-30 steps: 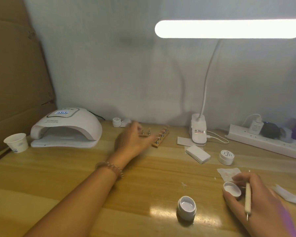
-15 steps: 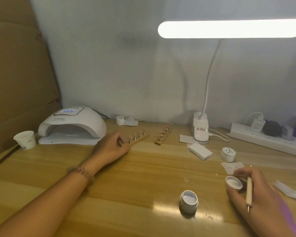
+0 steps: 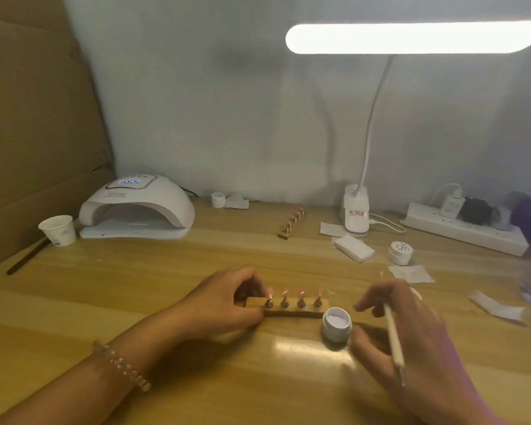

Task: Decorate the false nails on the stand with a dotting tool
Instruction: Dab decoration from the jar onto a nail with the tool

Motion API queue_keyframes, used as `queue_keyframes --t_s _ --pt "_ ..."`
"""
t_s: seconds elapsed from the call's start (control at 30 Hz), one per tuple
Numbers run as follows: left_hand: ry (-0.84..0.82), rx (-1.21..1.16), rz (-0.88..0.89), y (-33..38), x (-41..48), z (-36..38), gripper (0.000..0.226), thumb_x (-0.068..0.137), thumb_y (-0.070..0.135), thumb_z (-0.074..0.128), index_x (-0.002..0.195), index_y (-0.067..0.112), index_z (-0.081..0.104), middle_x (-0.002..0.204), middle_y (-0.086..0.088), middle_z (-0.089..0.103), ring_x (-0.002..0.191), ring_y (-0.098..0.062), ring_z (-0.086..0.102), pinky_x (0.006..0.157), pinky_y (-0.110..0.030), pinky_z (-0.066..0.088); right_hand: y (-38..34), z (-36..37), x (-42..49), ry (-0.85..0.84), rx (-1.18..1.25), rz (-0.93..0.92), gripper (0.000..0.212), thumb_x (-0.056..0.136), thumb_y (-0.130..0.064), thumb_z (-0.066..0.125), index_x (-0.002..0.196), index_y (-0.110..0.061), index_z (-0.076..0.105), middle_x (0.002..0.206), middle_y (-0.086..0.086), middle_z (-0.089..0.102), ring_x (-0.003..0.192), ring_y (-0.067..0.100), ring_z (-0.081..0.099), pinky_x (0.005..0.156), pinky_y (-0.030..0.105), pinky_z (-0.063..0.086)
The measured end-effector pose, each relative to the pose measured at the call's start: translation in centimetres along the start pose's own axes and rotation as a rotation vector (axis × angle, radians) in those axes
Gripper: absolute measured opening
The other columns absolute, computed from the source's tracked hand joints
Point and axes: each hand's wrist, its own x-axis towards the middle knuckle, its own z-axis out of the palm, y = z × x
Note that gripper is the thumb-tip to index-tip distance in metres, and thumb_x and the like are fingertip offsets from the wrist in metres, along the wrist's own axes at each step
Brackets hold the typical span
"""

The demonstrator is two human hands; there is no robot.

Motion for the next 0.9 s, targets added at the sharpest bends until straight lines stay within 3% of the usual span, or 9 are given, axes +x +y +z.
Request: queue_keyframes --t_s 0.13,0.27,0.43,0.6,0.73,0.9 --pt "-0.111 -0.076 0.033 1.2 1.5 0.9 0.027 0.080 0.028 0.078 0.100 0.036 0.062 0.095 0.019 0.058 0.088 0.000 0.054 0.077 -0.018 0.043 0.8 0.6 0.2 -0.129 0.004 0.014 0.044 0.076 -0.065 0.067 0.099 -0.043 0.037 0.097 -0.014 0.064 0.094 0.006 0.056 0.085 0.032 0.043" --pt "-0.060 -0.225 0.089 1.5 1.8 1.7 0.017 0.084 0.031 0.077 0.099 0.027 0.069 0.079 0.016 0.058 0.072 -0.002 0.051 0.067 -0.019 0.042 1.1 0.9 0.4 -0.108 -0.026 -0.035 0.041 0.078 -0.058 0.071 0.097 -0.038 0.040 0.090 -0.022 0.061 0.087 0.005 0.057 0.073 0.028 0.045" --pt "0.027 -0.280 0.127 1.2 1.6 2.5 0.009 0.084 0.022 0.078 0.087 0.028 0.072 0.066 0.019 0.058 0.064 0.000 0.049 0.060 -0.018 0.040 1.4 0.8 0.4 -0.072 -0.036 -0.012 0.041 0.077 -0.053 0.072 0.095 -0.035 0.041 0.079 -0.019 0.060 0.083 0.004 0.057 0.073 0.029 0.042" --pt "0.121 -0.232 0.177 1.6 1.6 3.4 0.013 0.081 0.024 0.080 0.077 0.031 0.070 0.080 0.009 0.067 0.067 0.000 0.053 0.065 -0.027 0.047 1.2 0.7 0.4 -0.055 -0.106 -0.033 0.039 0.078 -0.044 0.075 0.097 -0.030 0.045 0.074 -0.022 0.054 0.078 0.005 0.056 0.074 0.033 0.042" --pt "0.180 -0.139 0.202 2.2 1.8 4.0 0.014 0.080 0.026 0.080 0.077 0.030 0.067 0.079 0.015 0.065 0.069 -0.001 0.056 0.064 -0.017 0.043 1.0 0.7 0.4 -0.037 -0.160 -0.066 0.039 0.076 -0.037 0.079 0.097 -0.028 0.048 0.074 -0.024 0.050 0.075 0.005 0.053 0.069 0.033 0.041" --pt "0.158 -0.104 0.148 1.8 0.8 3.1 0.024 0.075 0.038 0.081 0.094 0.034 0.066 0.091 0.027 0.061 0.084 -0.001 0.061 0.070 -0.011 0.045 1.3 0.7 0.2 -0.018 -0.212 -0.069 0.038 0.076 -0.034 0.079 0.097 -0.024 0.049 0.075 -0.020 0.050 0.072 0.011 0.051 0.067 0.036 0.040"
